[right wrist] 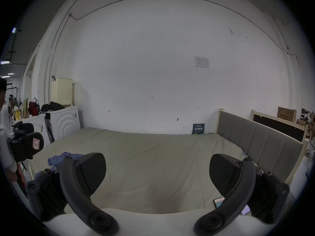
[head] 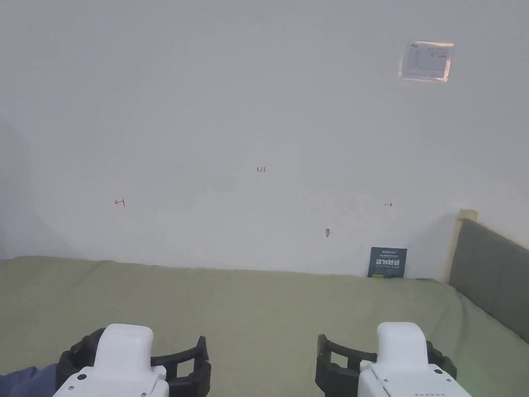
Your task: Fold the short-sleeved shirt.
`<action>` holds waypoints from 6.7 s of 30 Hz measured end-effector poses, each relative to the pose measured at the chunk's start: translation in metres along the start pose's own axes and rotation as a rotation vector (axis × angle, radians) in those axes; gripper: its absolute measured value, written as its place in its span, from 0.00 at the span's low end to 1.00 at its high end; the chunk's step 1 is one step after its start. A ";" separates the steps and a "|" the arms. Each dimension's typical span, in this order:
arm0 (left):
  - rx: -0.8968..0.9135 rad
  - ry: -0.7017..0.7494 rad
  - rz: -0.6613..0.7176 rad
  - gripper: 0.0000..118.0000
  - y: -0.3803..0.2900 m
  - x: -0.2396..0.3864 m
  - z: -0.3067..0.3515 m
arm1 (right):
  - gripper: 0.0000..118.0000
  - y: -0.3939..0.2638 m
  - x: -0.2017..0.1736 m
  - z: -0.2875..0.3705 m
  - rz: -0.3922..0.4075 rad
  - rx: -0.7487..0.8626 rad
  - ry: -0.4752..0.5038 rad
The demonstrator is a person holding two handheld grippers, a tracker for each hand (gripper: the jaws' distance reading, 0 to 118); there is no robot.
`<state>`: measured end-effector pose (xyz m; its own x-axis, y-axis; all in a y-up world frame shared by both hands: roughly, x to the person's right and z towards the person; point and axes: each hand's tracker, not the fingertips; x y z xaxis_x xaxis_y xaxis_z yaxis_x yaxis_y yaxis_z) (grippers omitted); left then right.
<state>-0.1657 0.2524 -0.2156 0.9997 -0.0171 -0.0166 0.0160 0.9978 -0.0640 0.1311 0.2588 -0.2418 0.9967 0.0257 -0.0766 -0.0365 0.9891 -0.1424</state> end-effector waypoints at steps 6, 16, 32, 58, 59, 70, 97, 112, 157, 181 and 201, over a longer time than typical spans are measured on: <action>-0.003 0.001 0.010 1.00 0.000 0.000 0.000 | 1.00 0.001 0.001 0.000 -0.014 -0.009 -0.003; -0.029 -0.005 -0.020 1.00 -0.003 0.002 -0.002 | 0.98 0.001 0.001 0.000 0.003 -0.017 -0.009; -0.050 0.074 -0.017 0.00 -0.001 -0.025 0.021 | 0.00 0.005 -0.029 0.004 0.103 -0.032 0.028; -0.978 0.200 0.332 0.00 -0.181 -0.300 -0.110 | 0.00 -0.088 -0.248 -0.113 0.184 -0.288 0.536; -1.006 0.221 0.317 0.00 -0.192 -0.305 -0.127 | 0.00 -0.092 -0.252 -0.122 0.185 -0.302 0.532; -0.942 0.162 0.159 1.00 -0.211 -0.312 -0.217 | 0.00 -0.132 -0.266 -0.183 0.177 -0.393 0.504; -0.785 -0.112 0.231 0.06 -0.196 -0.095 -0.296 | 0.00 -0.123 -0.094 -0.155 0.076 -0.387 0.304; -0.753 -0.507 0.038 0.06 -0.123 0.229 -0.337 | 0.00 -0.120 0.105 -0.115 -0.002 -0.395 -0.018; -1.166 0.089 0.321 0.98 -0.179 -0.017 -0.352 | 0.00 -0.136 0.078 -0.031 0.012 -0.432 0.035; -1.214 -0.060 0.342 0.04 -0.189 -0.001 -0.356 | 0.00 -0.123 0.103 -0.106 0.160 -0.528 0.041; -1.076 -0.257 0.415 0.04 -0.237 -0.049 -0.365 | 1.00 -0.131 0.070 -0.552 -0.012 -1.028 0.003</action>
<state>-0.2254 -0.0068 -0.5640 0.9011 0.4318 -0.0404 -0.2109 0.3549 -0.9108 0.1663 0.0508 -0.7728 0.9973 0.0149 -0.0713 -0.0715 0.3869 -0.9193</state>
